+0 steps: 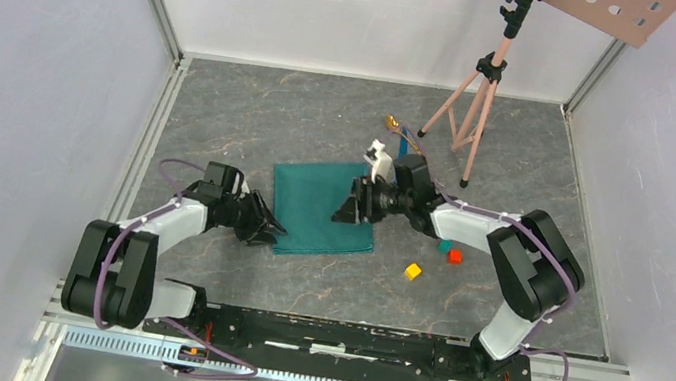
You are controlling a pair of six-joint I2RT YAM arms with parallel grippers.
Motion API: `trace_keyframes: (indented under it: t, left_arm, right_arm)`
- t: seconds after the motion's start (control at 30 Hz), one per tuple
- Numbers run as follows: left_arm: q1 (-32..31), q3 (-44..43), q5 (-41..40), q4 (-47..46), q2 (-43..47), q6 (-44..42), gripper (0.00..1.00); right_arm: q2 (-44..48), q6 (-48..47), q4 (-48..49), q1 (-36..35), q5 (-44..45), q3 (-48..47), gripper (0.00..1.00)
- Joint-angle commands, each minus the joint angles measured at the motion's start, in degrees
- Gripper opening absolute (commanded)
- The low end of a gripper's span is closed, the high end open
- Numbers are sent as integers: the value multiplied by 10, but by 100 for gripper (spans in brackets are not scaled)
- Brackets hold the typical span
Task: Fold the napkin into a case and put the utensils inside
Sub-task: Smooth out the square-folded napkin at the center of the board.
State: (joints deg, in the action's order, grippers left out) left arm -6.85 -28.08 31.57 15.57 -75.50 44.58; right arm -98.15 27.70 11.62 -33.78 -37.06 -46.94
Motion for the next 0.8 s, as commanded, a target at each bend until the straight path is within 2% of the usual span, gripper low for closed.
trace_keyframes:
  t: [0.0, 0.1, 0.2, 0.33, 0.43, 0.5, 0.63, 0.77]
  left_arm:
    - [-1, -6, -5, 21, 45, 13, 45]
    - [-1, -3, -7, 21, 47, 13, 43]
    - [-1, 1, -3, 13, 28, 10, 38]
    - [-3, 11, -5, -1, 10, 8, 35]
    - [-3, 19, -16, -3, 2, 4, 33]
    - [-2, 24, -23, -4, -3, 6, 32]
    - [-3, 32, -34, -7, -13, 5, 29]
    - [-3, 35, -36, -6, -24, 4, 28]
  right_arm:
    - [-45, 89, 107, -17, -20, -78, 68]
    - [-99, 161, 183, -33, -33, -128, 70]
    - [-152, 198, 210, -58, -30, -191, 72]
    - [-214, 256, 271, -86, -21, -236, 72]
    - [-254, 273, 279, -99, -11, -268, 72]
    - [-275, 284, 284, -107, -8, -281, 69]
    - [-307, 297, 297, -116, 4, -287, 54]
    - [-340, 301, 295, -122, 5, -310, 53]
